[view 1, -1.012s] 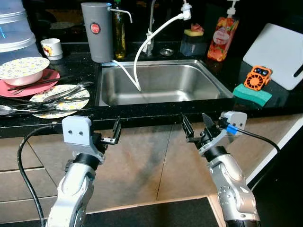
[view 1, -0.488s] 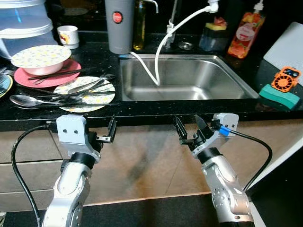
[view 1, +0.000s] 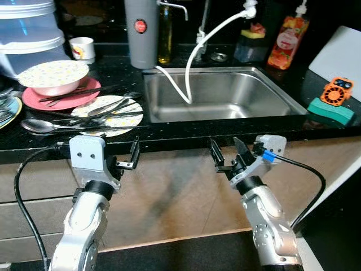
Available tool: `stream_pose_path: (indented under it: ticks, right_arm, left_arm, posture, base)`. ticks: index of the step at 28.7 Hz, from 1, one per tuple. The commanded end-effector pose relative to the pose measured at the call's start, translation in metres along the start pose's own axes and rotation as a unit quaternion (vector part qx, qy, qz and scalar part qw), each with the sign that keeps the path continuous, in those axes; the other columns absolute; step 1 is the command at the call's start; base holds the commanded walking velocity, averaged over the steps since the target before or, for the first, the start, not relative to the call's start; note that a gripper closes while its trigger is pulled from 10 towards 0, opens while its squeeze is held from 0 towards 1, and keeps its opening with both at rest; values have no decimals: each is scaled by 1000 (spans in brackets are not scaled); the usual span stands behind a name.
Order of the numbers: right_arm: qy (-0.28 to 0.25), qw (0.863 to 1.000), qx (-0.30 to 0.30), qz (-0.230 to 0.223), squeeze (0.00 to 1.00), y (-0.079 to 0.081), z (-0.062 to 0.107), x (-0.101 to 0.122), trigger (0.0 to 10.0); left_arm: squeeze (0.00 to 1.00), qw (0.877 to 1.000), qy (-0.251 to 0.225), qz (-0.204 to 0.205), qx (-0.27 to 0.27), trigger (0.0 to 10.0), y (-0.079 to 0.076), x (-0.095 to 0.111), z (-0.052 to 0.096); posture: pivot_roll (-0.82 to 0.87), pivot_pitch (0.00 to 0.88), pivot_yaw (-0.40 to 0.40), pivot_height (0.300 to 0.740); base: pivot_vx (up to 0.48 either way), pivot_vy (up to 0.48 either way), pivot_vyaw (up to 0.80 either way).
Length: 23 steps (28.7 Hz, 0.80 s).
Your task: Kitchen organization
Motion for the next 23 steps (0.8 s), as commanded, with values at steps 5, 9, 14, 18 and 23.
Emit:
stream_pose_path:
  ticks: [5,9,14,18,23]
  right_arm:
    - [0,1000,-9,-7,0,-5,0,1,10000]
    - [17,1000,-2,0,0,-6,-1,0,10000]
    - [21,1000,7,1,0,-7,-4,2,10000]
    - [27,999,17,1,0,-3,-5,1,10000]
    - [51,998,31,17,0,3,-6,-4,10000]
  left_arm:
    - [0,1000,2,-6,-6,10000,0,1,0]
    - [0,998,19,-35,39,10000,10,-3,-3]
    - [0,991,63,-39,107,10000,34,-15,-3]
    - [0,991,74,-36,104,10000,33,-15,-6]
    - [0,988,93,-50,109,10000,33,-18,-10]
  posture:
    - [-31,97,-21,740]
    - [-30,100,-22,740]
    - [-33,96,-24,740]
    - [-32,90,-26,740]
    - [-34,84,-24,740]
  base:
    - [0,0,0]
    - [0,0,0]
    - [0,0,0]
    - [0,0,0]
    - [0,0,0]
Point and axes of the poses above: a point about 5 cm out from each wrist's last joint towards the gripper, its own z axis pointing back from the gripper into the wrist, its own x axis along the axis of the wrist's last joint, y = z × x, the point moved 2 cm from there along -z, pointing out of the wrist towards the gripper, and after that the axes turned 9 degrees about -z, right-handed, at the moved point
